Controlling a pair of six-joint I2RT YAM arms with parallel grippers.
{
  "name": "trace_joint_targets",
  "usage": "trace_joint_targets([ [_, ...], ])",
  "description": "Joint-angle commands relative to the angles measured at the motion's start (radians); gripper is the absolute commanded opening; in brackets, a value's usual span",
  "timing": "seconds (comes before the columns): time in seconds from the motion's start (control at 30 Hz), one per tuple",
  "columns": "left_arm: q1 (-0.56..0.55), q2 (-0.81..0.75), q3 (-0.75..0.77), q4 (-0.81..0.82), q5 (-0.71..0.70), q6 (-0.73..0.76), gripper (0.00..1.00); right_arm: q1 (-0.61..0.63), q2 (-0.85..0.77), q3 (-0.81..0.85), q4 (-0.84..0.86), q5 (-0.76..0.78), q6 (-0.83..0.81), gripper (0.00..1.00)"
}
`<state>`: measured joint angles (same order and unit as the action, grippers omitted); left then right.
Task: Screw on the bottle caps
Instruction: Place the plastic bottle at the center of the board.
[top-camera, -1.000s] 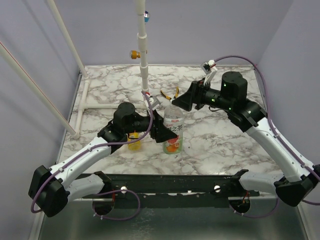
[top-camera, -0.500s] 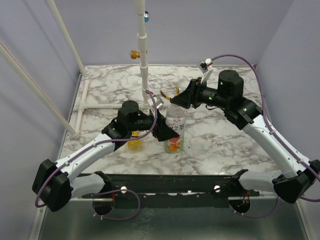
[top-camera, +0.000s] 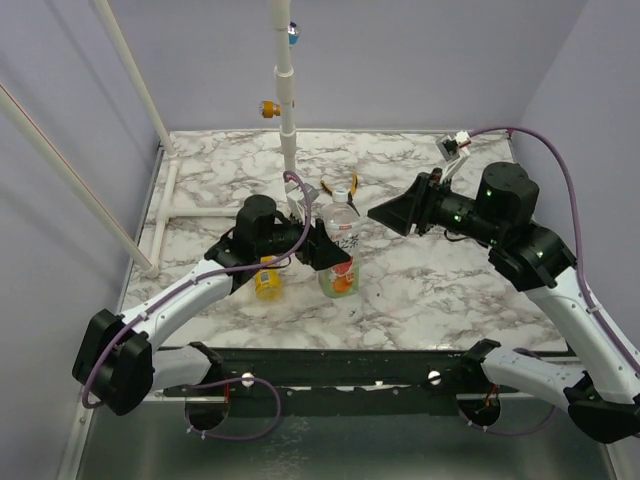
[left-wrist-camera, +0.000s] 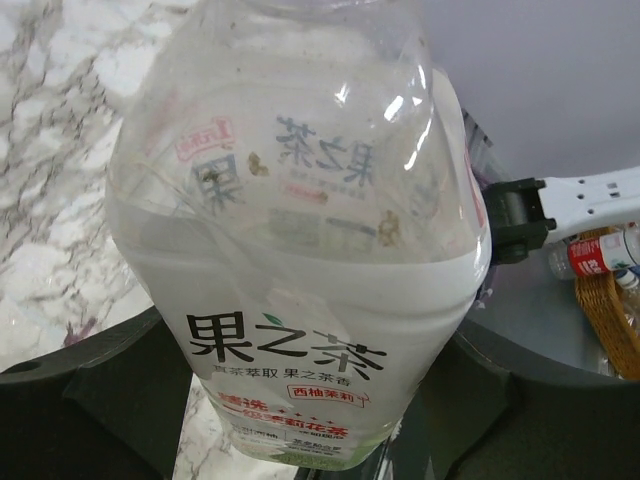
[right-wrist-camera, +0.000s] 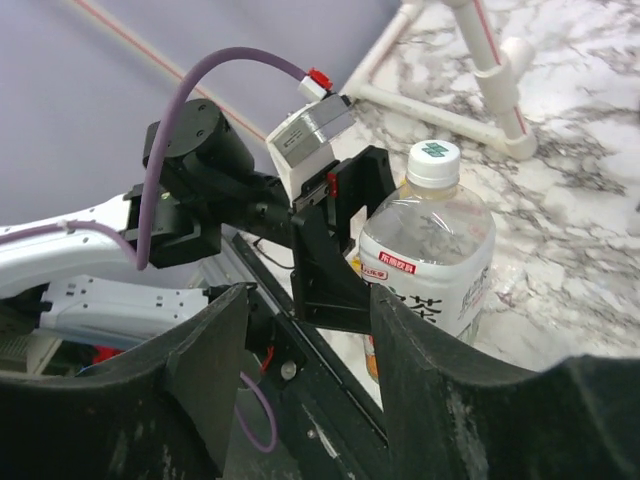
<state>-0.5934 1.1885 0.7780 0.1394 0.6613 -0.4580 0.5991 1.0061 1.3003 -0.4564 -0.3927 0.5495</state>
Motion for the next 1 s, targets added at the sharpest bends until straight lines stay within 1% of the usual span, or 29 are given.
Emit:
trace_joint_targets([
  [0.0, -0.024, 0.051, 0.030, -0.113, -0.149, -0.057, 0.00, 0.005, 0.028, -0.019, -0.113, 0.170, 0.042, 0.57],
  [0.1, -0.063, 0.117, 0.055, -0.200, -0.274, -0.104, 0.00, 0.005, 0.047, -0.021, -0.154, 0.301, 0.068, 0.68],
  [0.13, -0.079, 0.150, 0.071, -0.235, -0.341, -0.126, 0.00, 0.005, 0.053, -0.023, -0.166, 0.340, 0.078, 0.72],
  [0.2, -0.100, 0.213, 0.106, -0.290, -0.441, -0.161, 0.04, 0.005, 0.067, -0.035, -0.171, 0.375, 0.088, 0.81],
  [0.23, -0.104, 0.246, 0.124, -0.315, -0.489, -0.189, 0.08, 0.005, 0.075, -0.041, -0.169, 0.385, 0.093, 0.83],
  [0.3, -0.105, 0.302, 0.165, -0.357, -0.547, -0.230, 0.09, 0.005, 0.094, -0.055, -0.168, 0.410, 0.103, 0.87],
  [0.4, -0.109, 0.386, 0.238, -0.418, -0.592, -0.255, 0.10, 0.005, 0.106, -0.105, -0.146, 0.457, 0.121, 0.91],
  [0.43, -0.110, 0.413, 0.256, -0.433, -0.606, -0.259, 0.12, 0.005, 0.109, -0.127, -0.129, 0.463, 0.122, 0.91],
  [0.57, -0.111, 0.493, 0.328, -0.503, -0.649, -0.261, 0.31, 0.005, 0.120, -0.214, -0.074, 0.469, 0.142, 0.93],
  [0.63, -0.112, 0.519, 0.352, -0.529, -0.652, -0.258, 0.47, 0.005, 0.119, -0.244, -0.050, 0.472, 0.146, 0.94],
  [0.7, -0.112, 0.539, 0.368, -0.547, -0.665, -0.252, 0.59, 0.005, 0.121, -0.263, -0.035, 0.477, 0.147, 0.95],
  [0.77, -0.112, 0.549, 0.373, -0.549, -0.682, -0.249, 0.68, 0.005, 0.127, -0.274, -0.026, 0.480, 0.149, 0.95],
  [0.8, -0.112, 0.550, 0.374, -0.549, -0.685, -0.248, 0.73, 0.005, 0.131, -0.275, -0.025, 0.482, 0.151, 0.96],
  [0.83, -0.111, 0.549, 0.376, -0.548, -0.691, -0.247, 0.80, 0.005, 0.134, -0.276, -0.025, 0.485, 0.152, 0.96],
  [0.9, -0.111, 0.544, 0.381, -0.550, -0.704, -0.241, 0.90, 0.005, 0.135, -0.283, -0.019, 0.486, 0.152, 0.97],
  [0.93, -0.110, 0.540, 0.384, -0.549, -0.713, -0.236, 0.91, 0.005, 0.134, -0.287, -0.015, 0.489, 0.151, 0.97],
  [0.97, -0.110, 0.532, 0.387, -0.550, -0.721, -0.230, 0.97, 0.005, 0.133, -0.290, -0.014, 0.489, 0.151, 0.98],
])
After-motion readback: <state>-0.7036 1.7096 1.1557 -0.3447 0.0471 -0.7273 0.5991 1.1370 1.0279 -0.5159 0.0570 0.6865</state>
